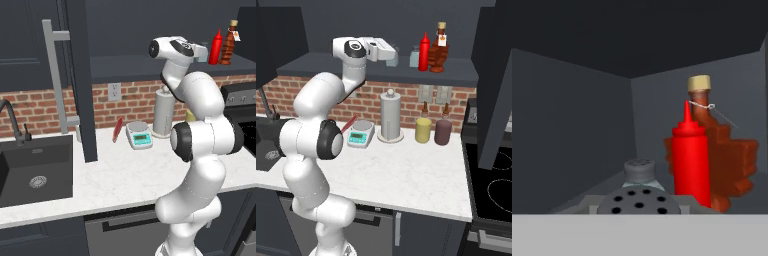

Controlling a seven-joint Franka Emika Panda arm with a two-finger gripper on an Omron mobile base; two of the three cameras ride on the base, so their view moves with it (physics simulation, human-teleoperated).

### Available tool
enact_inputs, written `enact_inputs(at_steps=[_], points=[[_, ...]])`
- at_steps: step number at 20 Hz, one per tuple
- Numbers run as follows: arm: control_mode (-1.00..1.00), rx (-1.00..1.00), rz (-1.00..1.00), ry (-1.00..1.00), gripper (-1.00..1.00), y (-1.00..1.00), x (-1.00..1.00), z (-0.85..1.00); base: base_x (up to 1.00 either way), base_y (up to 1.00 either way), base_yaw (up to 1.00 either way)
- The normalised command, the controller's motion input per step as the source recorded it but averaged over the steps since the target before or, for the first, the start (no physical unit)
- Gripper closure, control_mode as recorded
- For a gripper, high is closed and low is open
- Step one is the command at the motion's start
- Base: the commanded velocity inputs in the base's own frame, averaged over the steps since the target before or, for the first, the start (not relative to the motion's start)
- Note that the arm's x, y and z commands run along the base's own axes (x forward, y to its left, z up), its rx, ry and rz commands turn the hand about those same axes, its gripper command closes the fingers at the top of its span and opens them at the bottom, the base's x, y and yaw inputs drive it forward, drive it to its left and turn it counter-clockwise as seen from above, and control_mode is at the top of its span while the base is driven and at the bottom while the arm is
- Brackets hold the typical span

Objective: Put the shaker and condiment bottle from the counter next to their counterparts in the cabinet.

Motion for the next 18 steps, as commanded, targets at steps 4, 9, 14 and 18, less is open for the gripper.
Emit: enact_inputs(at_steps=[4,9,14,18], points=[[-1.00,0.00,-0.08,0.00,1.00,-0.07,0.45,-0.13,0.00,0.00,0.00],[-1.00,0.00,-0.09,0.00,1.00,-0.12,0.42,-0.11,0.00,0.00,0.00],[-1.00,0.00,-0.11,0.00,1.00,-0.16,0.33,-0.10,0.00,0.00,0.00],[-1.00,0.00,-0.14,0.00,1.00,-0.19,0.35,-0.10,0.00,0.00,0.00]])
